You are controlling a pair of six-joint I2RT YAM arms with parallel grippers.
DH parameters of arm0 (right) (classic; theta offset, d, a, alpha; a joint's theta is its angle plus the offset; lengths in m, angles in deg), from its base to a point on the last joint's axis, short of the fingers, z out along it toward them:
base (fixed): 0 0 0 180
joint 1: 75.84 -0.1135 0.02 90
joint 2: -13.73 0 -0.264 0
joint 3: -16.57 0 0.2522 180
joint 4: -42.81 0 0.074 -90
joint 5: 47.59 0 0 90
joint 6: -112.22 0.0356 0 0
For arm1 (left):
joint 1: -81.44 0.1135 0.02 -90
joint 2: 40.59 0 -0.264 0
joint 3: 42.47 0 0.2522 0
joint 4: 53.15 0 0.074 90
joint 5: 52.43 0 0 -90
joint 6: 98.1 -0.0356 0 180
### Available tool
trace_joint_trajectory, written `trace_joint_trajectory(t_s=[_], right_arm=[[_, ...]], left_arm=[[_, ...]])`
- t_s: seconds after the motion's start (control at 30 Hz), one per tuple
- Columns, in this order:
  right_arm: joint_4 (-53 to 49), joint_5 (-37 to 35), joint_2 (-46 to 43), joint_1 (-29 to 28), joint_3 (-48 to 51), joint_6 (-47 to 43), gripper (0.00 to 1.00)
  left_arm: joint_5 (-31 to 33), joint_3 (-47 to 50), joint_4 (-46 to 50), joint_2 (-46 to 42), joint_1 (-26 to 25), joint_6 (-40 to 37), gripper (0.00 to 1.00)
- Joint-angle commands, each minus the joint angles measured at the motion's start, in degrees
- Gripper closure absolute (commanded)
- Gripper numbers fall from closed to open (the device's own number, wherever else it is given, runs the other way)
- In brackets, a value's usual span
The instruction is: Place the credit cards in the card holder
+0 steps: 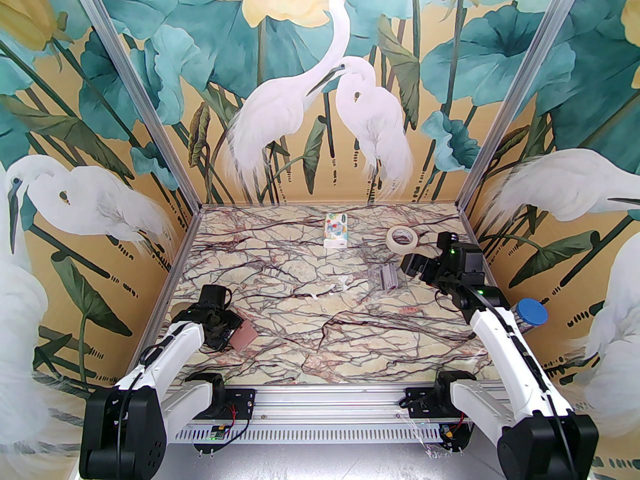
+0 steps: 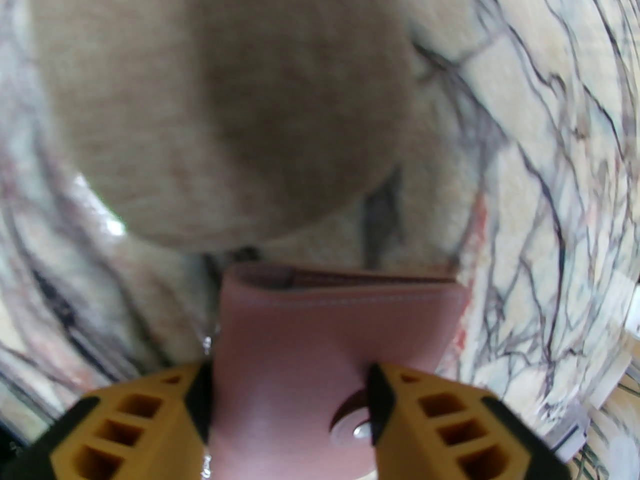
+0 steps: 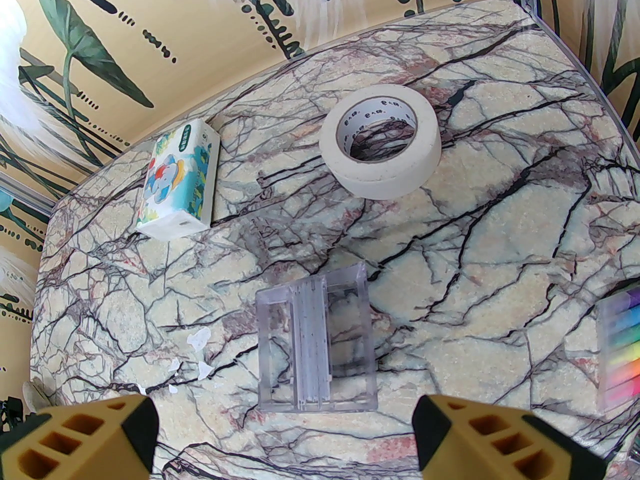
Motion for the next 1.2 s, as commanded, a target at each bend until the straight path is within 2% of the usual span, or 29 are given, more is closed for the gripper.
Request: trace_joint_trajectory(t_s=[0.0, 0.27, 0.7, 0.83, 1.0, 1.17], right_arm=[[-0.3, -0.5, 0.4, 0.1, 0.6, 0.3, 0.09], [-0.4, 0.0, 0.7, 0.1, 0.6, 0.3, 0.1], [-0.6, 0.2, 0.4, 0.1, 0.9, 0.4, 0.1], [-0.9, 0.5, 0.3, 0.1, 1.1, 0.4, 0.1], [-1.2, 0.9, 0.2, 0.1, 1.1, 0.5, 0.11], [-1.2, 2.2, 0.6, 0.1, 1.4, 0.7, 0.12]], left_arm=[[-6.2, 1.9, -4.7, 0.1, -1.9, -0.7, 0.48], [-10.1, 0.8, -13.8, 4.1, -11.0, -1.9, 0.48], [-10.5, -15.4, -17.4, 22.2, -36.6, -0.6, 0.52], [-10.4, -20.2, -18.9, 28.3, -42.7, 1.0, 0.53], [-11.3, -25.1, -19.6, 34.2, -47.8, 2.2, 0.54], [-9.6, -26.1, -18.3, 34.6, -48.7, 2.1, 0.54]])
